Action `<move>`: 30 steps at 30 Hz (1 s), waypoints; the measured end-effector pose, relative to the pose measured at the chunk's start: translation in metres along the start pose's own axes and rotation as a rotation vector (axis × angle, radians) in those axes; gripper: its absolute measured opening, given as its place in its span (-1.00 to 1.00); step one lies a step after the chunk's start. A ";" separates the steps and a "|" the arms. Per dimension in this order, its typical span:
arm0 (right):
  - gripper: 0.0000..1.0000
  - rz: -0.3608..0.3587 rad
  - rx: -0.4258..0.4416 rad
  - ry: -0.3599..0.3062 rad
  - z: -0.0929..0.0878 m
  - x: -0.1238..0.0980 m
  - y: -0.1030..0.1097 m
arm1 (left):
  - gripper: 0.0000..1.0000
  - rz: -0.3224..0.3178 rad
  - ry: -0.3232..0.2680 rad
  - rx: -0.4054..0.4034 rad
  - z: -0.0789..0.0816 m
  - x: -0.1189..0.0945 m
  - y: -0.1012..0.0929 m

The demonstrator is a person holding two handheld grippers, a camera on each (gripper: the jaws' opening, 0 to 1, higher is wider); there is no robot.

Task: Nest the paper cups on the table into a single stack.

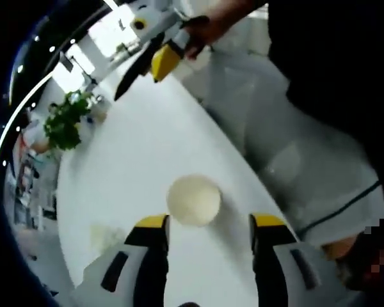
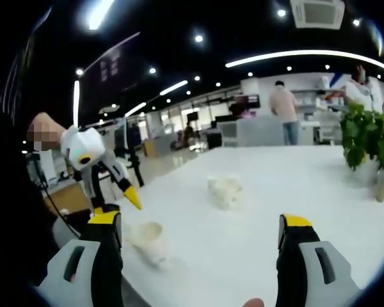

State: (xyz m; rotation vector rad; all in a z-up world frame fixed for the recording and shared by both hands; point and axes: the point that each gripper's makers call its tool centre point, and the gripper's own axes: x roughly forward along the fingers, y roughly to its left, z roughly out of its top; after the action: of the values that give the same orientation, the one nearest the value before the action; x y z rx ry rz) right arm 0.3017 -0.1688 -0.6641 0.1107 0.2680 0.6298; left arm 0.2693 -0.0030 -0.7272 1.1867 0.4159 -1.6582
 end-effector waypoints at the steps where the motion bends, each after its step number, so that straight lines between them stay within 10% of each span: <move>1: 1.00 0.001 0.003 -0.002 0.001 0.001 0.000 | 0.06 0.002 -0.001 -0.008 0.000 -0.001 0.000; 30: 1.00 0.004 0.007 0.003 0.006 0.009 0.003 | 0.59 0.245 -0.176 -0.482 -0.023 -0.026 0.037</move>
State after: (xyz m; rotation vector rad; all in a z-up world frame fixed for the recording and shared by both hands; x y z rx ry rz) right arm 0.3083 -0.1613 -0.6596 0.1174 0.2731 0.6334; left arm 0.3127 0.0121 -0.7060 0.6971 0.5019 -1.3369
